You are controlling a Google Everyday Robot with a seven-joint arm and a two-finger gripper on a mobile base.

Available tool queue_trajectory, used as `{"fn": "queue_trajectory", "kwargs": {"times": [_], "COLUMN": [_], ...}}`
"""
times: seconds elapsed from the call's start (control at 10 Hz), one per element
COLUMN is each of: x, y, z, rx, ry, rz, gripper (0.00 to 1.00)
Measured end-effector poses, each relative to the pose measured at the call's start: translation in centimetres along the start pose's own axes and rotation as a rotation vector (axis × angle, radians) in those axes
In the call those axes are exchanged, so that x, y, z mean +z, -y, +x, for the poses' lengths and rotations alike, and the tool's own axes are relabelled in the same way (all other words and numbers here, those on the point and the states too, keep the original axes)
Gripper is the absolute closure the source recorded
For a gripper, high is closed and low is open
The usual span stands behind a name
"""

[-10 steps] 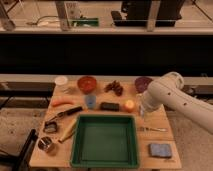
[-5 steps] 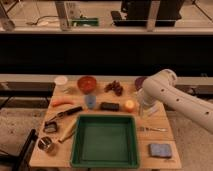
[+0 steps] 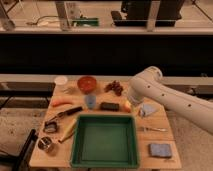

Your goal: Place eraser in paper cup

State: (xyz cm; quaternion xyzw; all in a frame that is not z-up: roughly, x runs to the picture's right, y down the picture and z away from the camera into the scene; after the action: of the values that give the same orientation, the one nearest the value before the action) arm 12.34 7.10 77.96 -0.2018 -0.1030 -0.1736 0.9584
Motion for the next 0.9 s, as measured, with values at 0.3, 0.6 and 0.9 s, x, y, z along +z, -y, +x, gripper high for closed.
{"fn": "queue_trajectory", "kwargs": {"times": [0.3,0.6,0.9], "x": [1.3,2.1,3.1], "y": [2.9,4.5,4.7], "z": [-1.8,-3.1,-3.7], "rx": [-0.037,-0.051,-0.035], "ry": [0.022,0.041,0.053], "rz": [0.029,0.066,0.082], "gripper": [0.2,0.2,0.2]}}
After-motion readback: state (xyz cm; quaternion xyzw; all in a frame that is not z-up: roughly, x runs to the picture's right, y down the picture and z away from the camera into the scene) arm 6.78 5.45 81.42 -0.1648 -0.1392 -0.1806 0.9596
